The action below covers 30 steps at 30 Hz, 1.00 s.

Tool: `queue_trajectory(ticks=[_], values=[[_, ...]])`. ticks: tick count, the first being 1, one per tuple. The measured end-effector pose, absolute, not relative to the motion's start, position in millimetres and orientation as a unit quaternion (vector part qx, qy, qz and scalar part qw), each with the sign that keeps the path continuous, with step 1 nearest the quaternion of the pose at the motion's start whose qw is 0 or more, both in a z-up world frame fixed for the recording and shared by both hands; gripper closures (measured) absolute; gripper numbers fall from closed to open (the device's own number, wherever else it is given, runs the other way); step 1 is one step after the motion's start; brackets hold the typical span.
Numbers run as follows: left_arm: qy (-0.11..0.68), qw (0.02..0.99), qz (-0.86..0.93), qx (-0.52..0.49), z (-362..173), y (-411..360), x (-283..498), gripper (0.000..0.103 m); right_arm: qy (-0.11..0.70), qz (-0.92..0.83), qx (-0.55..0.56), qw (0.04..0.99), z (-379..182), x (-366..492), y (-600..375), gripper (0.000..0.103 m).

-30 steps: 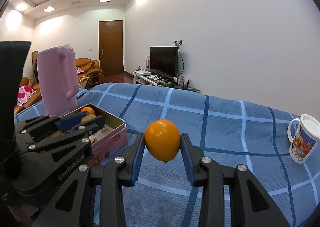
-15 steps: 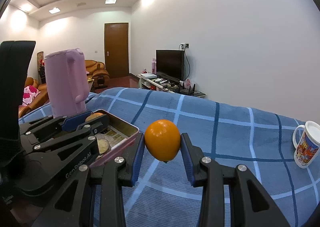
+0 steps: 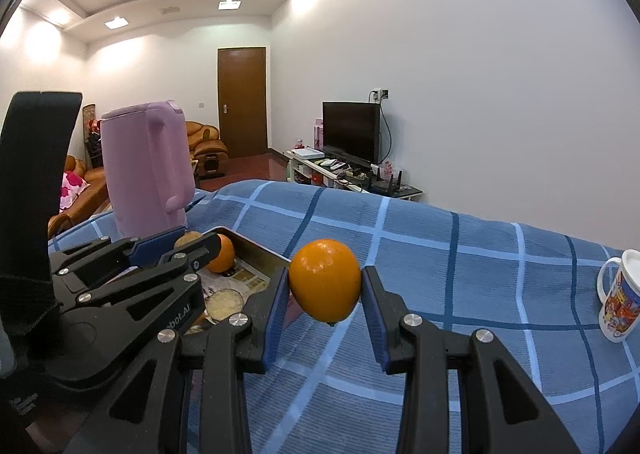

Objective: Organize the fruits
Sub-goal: 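Open the left tool to drop the tan fruit in the tin while the right releases the orange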

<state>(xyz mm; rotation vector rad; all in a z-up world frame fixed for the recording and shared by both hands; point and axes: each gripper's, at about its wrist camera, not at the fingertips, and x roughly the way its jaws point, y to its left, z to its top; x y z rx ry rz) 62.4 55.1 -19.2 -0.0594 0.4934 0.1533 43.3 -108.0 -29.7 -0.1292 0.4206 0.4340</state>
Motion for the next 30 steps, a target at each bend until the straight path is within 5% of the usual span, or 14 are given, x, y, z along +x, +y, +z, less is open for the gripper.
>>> queue_trajectory(ticks=[30], values=[[0.251,0.960,0.120,-0.010,-18.7,111.9,48.3,0.076,0.208,0.252,-0.061,0.943,-29.0,43.3,-59.1,0.064]])
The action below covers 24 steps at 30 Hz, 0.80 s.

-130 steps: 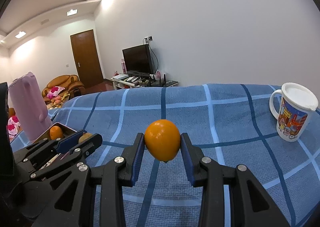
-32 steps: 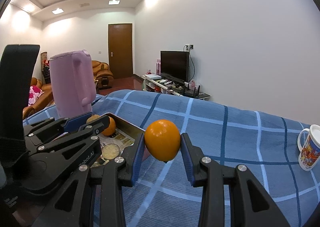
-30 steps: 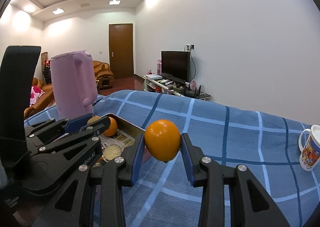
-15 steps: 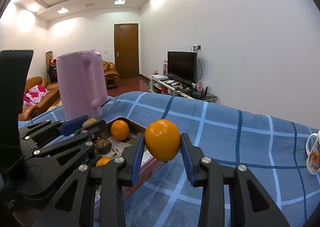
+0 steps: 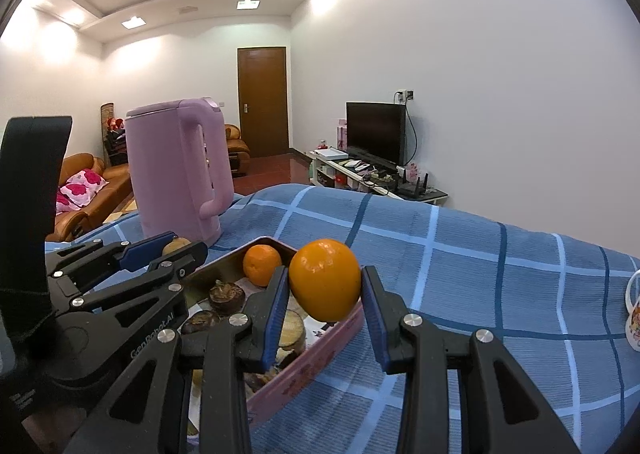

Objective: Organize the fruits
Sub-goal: 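Open the left tool to drop the tan fruit in the tin while the right releases the orange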

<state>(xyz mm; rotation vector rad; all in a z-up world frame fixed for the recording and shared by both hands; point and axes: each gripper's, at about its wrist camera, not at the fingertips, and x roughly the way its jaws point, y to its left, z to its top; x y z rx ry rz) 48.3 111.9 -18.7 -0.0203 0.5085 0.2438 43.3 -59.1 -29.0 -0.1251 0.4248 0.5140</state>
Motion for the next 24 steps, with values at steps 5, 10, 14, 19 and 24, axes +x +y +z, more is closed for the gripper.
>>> queue_trajectory(ticks=[5,10,14,19,24], values=[[0.253,0.959,0.129,-0.012,-20.7,121.6,48.6,0.076,0.213,0.260,-0.055,0.940,-32.1,46.0,-50.1,0.064],[0.257,0.957,0.137,-0.017,-25.4,131.9,48.1,0.076,0.214,0.267,-0.056,0.938,-33.3,45.7,-41.7,0.064],[0.260,0.955,0.139,-0.020,-28.4,135.5,49.2,0.076,0.215,0.270,-0.057,0.937,-33.9,46.6,-38.8,0.064],[0.260,0.955,0.141,-0.019,-30.4,137.2,49.3,0.076,0.220,0.271,-0.057,0.935,-36.6,48.9,-34.2,0.064],[0.266,0.953,0.140,-0.023,-33.8,139.7,51.4,0.076,0.227,0.275,-0.062,0.932,-40.0,51.8,-28.9,0.064]])
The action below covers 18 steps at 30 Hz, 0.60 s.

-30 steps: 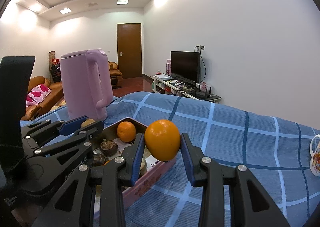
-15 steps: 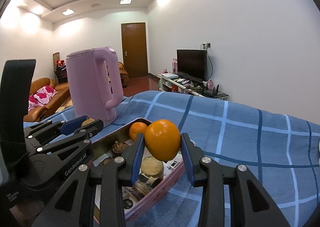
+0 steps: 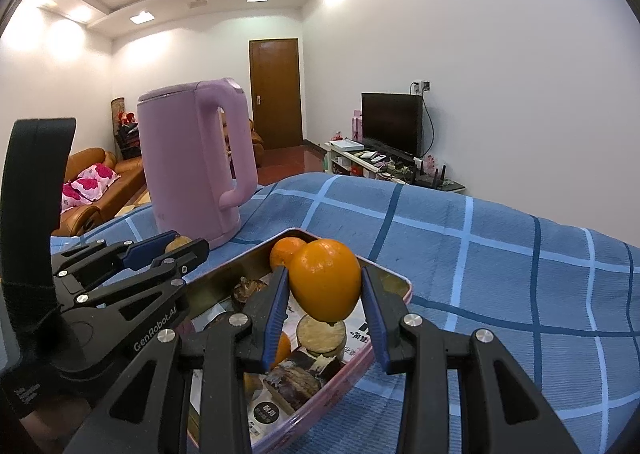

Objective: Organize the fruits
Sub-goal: 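Open the left tool to drop the tan fruit in the tin while the right releases the orange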

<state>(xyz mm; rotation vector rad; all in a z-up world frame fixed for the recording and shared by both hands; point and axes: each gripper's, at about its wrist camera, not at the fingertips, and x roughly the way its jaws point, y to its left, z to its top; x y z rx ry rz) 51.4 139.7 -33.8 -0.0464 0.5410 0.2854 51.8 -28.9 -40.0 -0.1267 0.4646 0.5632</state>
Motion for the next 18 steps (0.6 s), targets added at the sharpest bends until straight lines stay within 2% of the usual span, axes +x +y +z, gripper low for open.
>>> queue_trajectory(ticks=[18], values=[[0.312,0.939,0.141,-0.025,-52.6,142.9,60.8,0.075,0.284,0.306,-0.086,0.904,-62.4,60.6,-7.5,0.064]])
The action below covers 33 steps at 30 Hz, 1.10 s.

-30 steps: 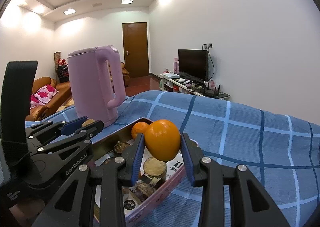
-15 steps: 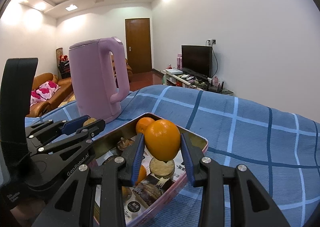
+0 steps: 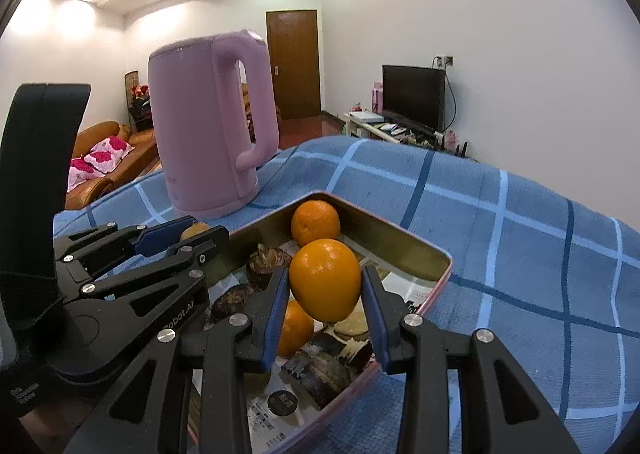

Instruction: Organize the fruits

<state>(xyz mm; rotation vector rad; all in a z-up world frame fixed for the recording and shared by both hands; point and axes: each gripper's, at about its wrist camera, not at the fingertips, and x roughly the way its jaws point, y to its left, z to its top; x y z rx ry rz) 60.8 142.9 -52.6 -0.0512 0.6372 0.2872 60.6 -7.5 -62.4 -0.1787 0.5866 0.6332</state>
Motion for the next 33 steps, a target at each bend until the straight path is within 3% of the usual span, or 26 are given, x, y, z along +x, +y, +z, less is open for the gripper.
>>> queue_trajectory(ticks=[4,6,11,20,33], values=[[0.317,0.937,0.143,-0.024,-55.0,142.9,61.1,0.065,0.301,0.314,-0.088,0.896,-69.8,62.6,-6.5,0.064],[0.316,0.937,0.147,-0.032,-54.6,146.0,59.7,0.050,0.304,0.318,-0.082,0.894,-70.0,62.9,-8.5,0.064],[0.306,0.939,0.148,-0.047,-50.8,149.6,54.8,0.029,0.296,0.318,-0.062,0.899,-65.7,61.6,-20.7,0.049],[0.261,0.954,0.141,-0.050,-37.4,144.9,43.4,0.023,0.241,0.282,-0.016,0.929,-41.0,57.5,-53.4,0.041],[0.233,0.961,0.145,-0.041,-30.2,137.8,35.6,0.004,0.208,0.255,-0.034,0.944,-31.7,46.4,-59.0,0.038]])
